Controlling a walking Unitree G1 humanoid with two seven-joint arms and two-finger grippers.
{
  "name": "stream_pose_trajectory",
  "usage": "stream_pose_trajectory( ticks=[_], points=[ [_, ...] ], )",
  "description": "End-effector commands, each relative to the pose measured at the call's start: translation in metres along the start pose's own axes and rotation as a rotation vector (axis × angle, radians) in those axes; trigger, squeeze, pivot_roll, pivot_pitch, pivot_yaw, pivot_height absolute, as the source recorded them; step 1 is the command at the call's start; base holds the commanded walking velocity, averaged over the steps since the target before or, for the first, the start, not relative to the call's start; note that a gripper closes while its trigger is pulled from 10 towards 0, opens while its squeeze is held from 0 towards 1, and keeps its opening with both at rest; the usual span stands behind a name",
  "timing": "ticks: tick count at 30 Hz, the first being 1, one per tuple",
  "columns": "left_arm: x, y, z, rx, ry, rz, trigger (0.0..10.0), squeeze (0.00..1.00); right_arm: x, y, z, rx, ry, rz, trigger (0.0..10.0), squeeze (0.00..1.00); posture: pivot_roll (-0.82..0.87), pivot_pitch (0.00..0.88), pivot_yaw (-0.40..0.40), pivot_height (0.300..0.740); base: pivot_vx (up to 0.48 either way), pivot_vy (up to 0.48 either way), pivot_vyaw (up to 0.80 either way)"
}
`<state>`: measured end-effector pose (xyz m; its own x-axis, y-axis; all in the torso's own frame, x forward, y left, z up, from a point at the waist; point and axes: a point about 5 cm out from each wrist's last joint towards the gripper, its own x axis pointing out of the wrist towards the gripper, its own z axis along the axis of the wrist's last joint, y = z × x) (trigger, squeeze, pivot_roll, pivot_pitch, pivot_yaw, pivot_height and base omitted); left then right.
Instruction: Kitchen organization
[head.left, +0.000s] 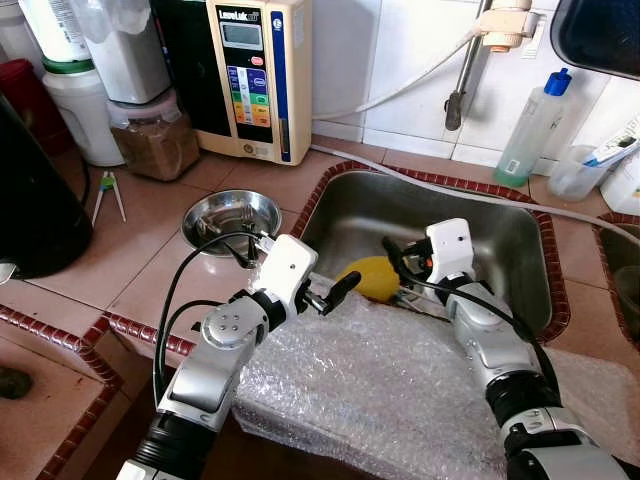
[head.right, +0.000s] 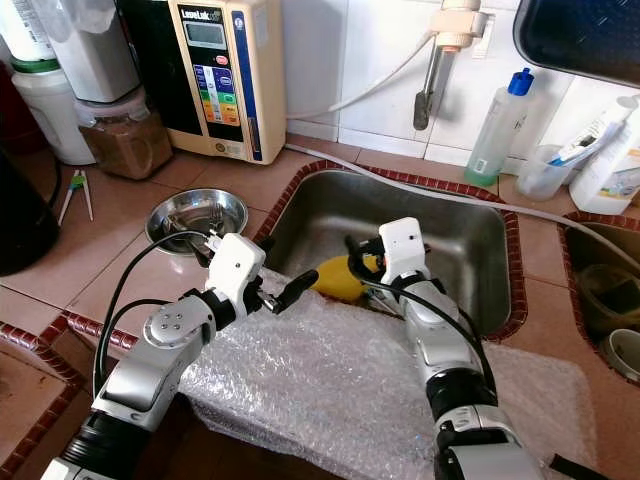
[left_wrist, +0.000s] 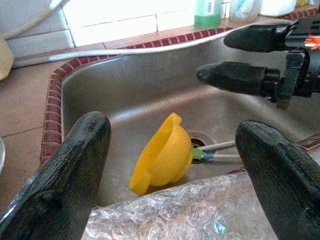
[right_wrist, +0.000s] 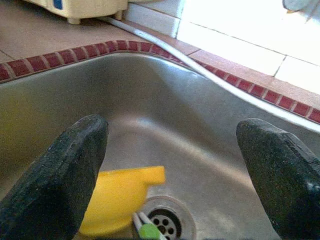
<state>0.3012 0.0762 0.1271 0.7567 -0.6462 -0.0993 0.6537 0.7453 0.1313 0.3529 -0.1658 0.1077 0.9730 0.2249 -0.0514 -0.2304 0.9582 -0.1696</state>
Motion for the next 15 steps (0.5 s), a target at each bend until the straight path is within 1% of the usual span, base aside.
stream_pose_trajectory(
  ticks=[1, 2, 3, 5, 7, 8, 9, 11, 12, 13, 15],
  points=[
    [0.003, 0.004, 0.007, 0.035, -0.017, 0.032, 10.0, 0.88, 0.001, -0.006, 0.003, 0.008, -0.002, -0.019, 10.0, 0.0, -0.04, 0.0, 0.029, 0.74, 0.0, 0.0, 0.0],
    [0.004, 0.006, 0.009, 0.05, -0.026, 0.054, 10.0, 0.88, 0.001, -0.007, 0.004, -0.002, -0.009, -0.018, 10.0, 0.0, -0.04, 0.0, 0.029, 0.74, 0.0, 0.0, 0.0],
    [0.004, 0.011, 0.014, 0.054, -0.046, 0.086, 10.0, 0.0, 0.001, -0.009, 0.007, -0.017, -0.024, -0.021, 10.0, 0.0, -0.04, 0.0, 0.029, 0.74, 0.0, 0.0, 0.0],
    [0.005, 0.02, 0.023, 0.061, -0.083, 0.149, 10.0, 0.0, 0.0, -0.013, 0.013, -0.038, -0.057, -0.034, 10.0, 0.0, -0.04, 0.0, 0.029, 0.74, 0.0, 0.0, 0.0],
    [0.005, 0.032, 0.032, 0.065, -0.118, 0.23, 10.0, 0.0, 0.0, -0.016, 0.02, -0.009, -0.102, -0.034, 10.0, 0.0, -0.05, 0.0, 0.028, 0.74, 0.0, 0.0, 0.0],
    [0.004, 0.042, 0.038, 0.052, -0.14, 0.301, 10.0, 0.0, 0.001, -0.018, 0.026, 0.002, -0.129, -0.048, 10.0, 0.17, -0.05, 0.0, 0.028, 0.74, 0.0, 0.0, 0.0],
    [0.004, 0.046, 0.04, 0.049, -0.142, 0.328, 10.0, 0.0, 0.001, -0.018, 0.029, 0.011, -0.14, -0.048, 10.0, 0.85, -0.05, 0.0, 0.028, 0.74, 0.0, 0.0, 0.0],
    [0.002, 0.052, 0.04, 0.048, -0.142, 0.372, 10.0, 0.0, 0.002, -0.017, 0.034, 0.019, -0.16, -0.044, 10.0, 0.85, -0.05, 0.0, 0.03, 0.74, 0.0, 0.0, 0.0],
    [0.001, 0.057, 0.04, 0.043, -0.137, 0.406, 10.0, 0.0, 0.003, -0.017, 0.037, 0.022, -0.172, -0.043, 10.0, 1.0, -0.05, 0.0, 0.032, 0.74, 0.0, 0.0, 0.0],
    [0.001, 0.057, 0.04, 0.043, -0.137, 0.406, 10.0, 0.0, 0.003, -0.017, 0.037, 0.022, -0.172, -0.043, 10.0, 1.0, -0.05, 0.0, 0.032, 0.74, 0.0, 0.0, 0.0],
    [-0.002, 0.068, 0.034, 0.018, -0.097, 0.483, 10.0, 0.0, 0.005, -0.01, 0.047, 0.04, -0.2, -0.001, 10.0, 1.0, -0.05, 0.0, 0.035, 0.74, 0.0, 0.0, 0.0]
  ],
)
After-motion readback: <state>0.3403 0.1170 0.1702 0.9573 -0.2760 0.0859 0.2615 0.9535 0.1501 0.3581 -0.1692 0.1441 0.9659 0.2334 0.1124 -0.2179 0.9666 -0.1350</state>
